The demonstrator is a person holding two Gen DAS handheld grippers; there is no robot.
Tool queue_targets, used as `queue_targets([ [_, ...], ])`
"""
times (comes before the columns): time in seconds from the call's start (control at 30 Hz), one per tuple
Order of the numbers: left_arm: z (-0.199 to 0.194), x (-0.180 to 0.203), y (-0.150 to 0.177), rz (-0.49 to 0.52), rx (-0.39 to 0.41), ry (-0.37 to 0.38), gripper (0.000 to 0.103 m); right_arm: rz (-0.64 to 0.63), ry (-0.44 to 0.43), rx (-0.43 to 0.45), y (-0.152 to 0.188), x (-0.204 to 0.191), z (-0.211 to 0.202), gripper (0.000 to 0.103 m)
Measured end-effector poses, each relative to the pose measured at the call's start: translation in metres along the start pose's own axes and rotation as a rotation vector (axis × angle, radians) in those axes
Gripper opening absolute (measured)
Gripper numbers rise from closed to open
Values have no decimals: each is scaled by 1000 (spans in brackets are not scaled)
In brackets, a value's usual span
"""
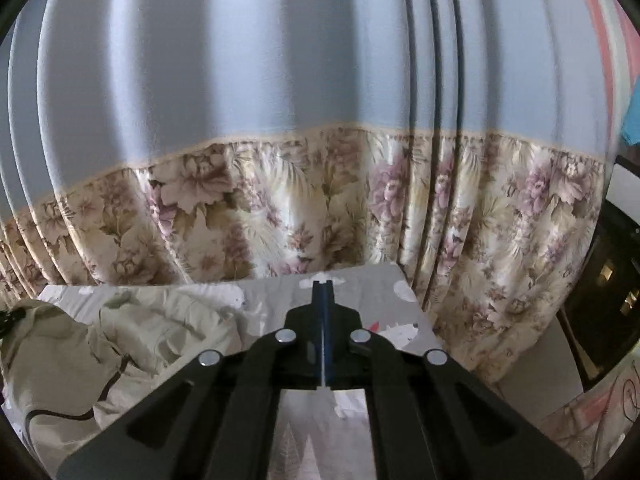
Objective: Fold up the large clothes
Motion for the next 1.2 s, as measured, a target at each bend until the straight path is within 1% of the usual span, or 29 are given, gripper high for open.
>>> queue_targets([
  [0.03,4,4,1,15,-9,-7,5,0,-32,-19,6,-3,-1,3],
  [0.07,6,6,4,25,-14,-14,8,-2,-46,-45,16,-9,-5,5],
  [0.1,4,6,8,21,-6,-25,13,-11,-68,-67,26,-14,-7,22],
  [0.13,2,4,10,12,0,-27,26,-2,-95,-83,38,-19,-10,70],
  [0.17,-1,1,14,-1,0,-25,55,13,-114,-88,52,-23,-15,89],
  [0.2,-6,-2,18,-15,3,-21,70,27,-148,-94,65,-28,-20,93],
  [0.23,-17,-7,22,-29,28,-27,90,28,-191,-120,82,-37,-23,93],
  [0.27,-23,-9,25,-28,42,-37,95,29,-209,-143,98,-43,-27,93],
  [0.37,-50,-14,41,3,55,-53,96,57,-252,-202,136,-60,-44,93],
  [0.43,-72,-18,54,-3,71,-53,99,80,-292,-240,160,-71,-60,93],
  [0.5,-96,-17,75,-24,73,-21,99,81,-315,-252,177,-80,-78,93],
  [0.57,-113,-13,96,-34,65,8,99,56,-328,-273,199,-89,-97,93],
  [0.73,-141,13,140,-62,53,74,99,42,-321,-318,247,-99,-129,93],
  [0.77,-144,18,145,-73,53,82,99,43,-319,-322,252,-100,-133,93],
  [0.87,-145,34,161,-102,27,136,99,51,-337,-343,264,-104,-139,93],
  [0.9,-144,38,165,-103,19,142,99,50,-337,-344,268,-104,-141,93],
  [1.0,-136,55,179,-104,-13,170,99,54,-355,-355,276,-108,-143,93],
  [1.03,-131,62,182,-109,-24,193,99,54,-357,-357,277,-109,-142,93],
  [1.13,-118,79,182,-104,-34,224,99,49,-370,-369,282,-114,-138,93],
  [1.2,-107,85,179,-110,-32,213,98,33,-364,-376,286,-117,-134,93],
])
Point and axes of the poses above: each gripper's, at about its wrist camera, not at the fingertips, and z roughly the way its jaws point, x to its right, y to its underside, the point moved 6 cm from there along z, roughly the way its jaws point, and after that the axes turned 4 degrees about -z, right-handed, at the moved point
